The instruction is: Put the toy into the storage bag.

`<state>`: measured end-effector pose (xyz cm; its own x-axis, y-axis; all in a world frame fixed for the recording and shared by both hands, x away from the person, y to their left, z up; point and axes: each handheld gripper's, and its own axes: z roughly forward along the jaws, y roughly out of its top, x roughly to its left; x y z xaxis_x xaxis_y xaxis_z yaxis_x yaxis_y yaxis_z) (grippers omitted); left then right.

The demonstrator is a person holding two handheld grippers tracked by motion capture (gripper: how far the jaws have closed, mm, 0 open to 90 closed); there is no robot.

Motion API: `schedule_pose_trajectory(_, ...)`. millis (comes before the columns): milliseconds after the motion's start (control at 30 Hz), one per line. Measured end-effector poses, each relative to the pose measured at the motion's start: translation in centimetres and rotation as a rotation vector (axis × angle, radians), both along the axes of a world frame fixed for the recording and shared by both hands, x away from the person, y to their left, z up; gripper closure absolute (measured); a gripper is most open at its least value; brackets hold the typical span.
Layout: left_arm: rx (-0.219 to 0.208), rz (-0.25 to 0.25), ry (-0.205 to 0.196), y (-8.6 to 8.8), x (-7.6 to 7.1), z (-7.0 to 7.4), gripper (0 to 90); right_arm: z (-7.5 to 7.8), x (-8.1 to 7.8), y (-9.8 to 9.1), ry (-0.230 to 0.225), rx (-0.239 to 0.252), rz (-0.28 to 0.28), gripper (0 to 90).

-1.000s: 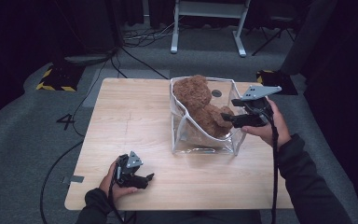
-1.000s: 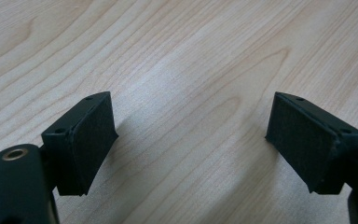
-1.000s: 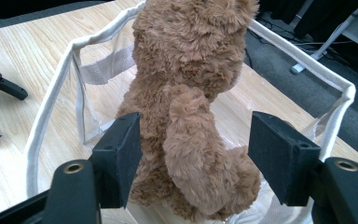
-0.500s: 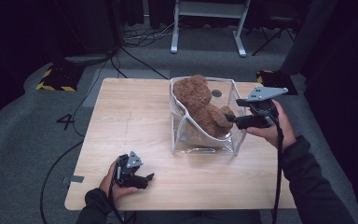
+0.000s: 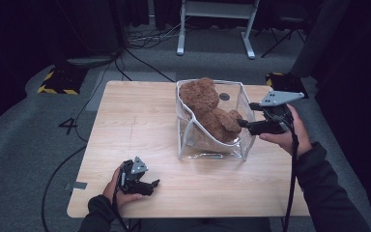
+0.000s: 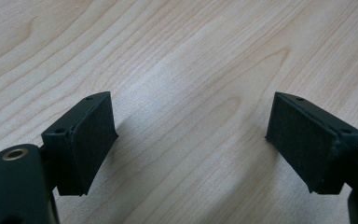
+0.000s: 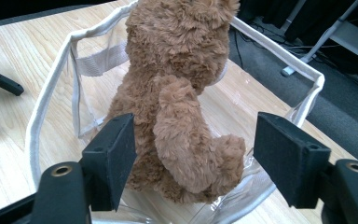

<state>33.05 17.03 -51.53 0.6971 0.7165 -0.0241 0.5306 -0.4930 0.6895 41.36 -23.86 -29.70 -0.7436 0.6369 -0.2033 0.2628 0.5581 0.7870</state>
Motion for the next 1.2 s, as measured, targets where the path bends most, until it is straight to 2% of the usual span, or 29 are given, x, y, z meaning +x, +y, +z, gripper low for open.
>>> schedule_pose_trajectory(767,0.000,0.000,0.000,0.0,0.0,0.0,15.7,0.5,-1.0,-1.8,-0.033,-0.002,-0.016,27.6)
schedule_pose_trajectory(1200,0.000,0.000,-0.001,0.0,0.0,0.0,15.7,0.1,-1.5,-3.1,-0.045,0.004,-0.034,27.7)
